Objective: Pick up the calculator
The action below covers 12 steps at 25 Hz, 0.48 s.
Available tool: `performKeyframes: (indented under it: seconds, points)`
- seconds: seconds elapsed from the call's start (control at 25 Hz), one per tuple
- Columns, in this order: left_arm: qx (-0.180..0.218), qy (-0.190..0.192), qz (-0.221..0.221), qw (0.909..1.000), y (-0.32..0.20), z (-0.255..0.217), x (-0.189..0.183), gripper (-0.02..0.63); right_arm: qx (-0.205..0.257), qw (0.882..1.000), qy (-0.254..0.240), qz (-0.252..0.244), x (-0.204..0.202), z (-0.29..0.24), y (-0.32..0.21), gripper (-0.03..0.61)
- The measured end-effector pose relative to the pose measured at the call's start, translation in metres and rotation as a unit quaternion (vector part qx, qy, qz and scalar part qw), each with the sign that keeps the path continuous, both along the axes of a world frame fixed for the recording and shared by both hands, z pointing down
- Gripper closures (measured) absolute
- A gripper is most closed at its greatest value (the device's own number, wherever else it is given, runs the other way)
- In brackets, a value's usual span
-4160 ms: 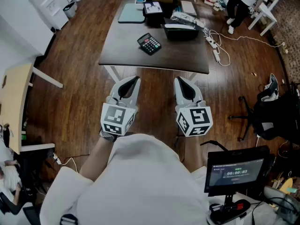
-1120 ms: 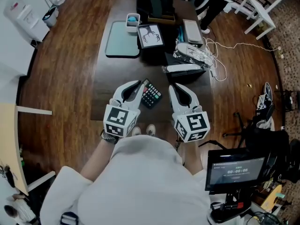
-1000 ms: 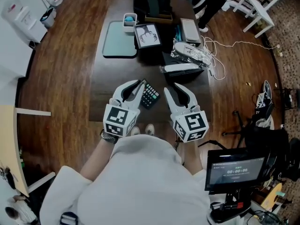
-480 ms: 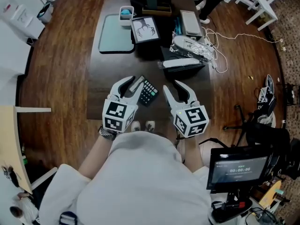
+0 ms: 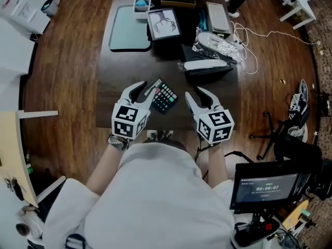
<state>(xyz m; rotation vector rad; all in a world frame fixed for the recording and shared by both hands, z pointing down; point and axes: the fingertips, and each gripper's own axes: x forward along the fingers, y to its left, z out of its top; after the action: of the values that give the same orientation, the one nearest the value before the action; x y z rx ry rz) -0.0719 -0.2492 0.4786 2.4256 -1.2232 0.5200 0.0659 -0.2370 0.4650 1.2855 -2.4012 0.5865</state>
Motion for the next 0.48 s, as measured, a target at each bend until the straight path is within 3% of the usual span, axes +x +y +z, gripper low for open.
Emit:
performKeyframes:
  seconds: [0.16, 0.48]
  points:
    - [-0.010, 0.001, -0.005, 0.9999, -0.005, 0.024, -0.006, 0.474, -0.024, 1.000, 0.019, -0.003, 0.007, 0.023, 0.004, 0.446]
    - [-0.126, 0.043, -0.003, 0.9911, -0.004, 0.086, -0.016, 0.474, -0.135, 0.990, -0.004, -0.046, -0.003, 0.088, 0.018, 0.446]
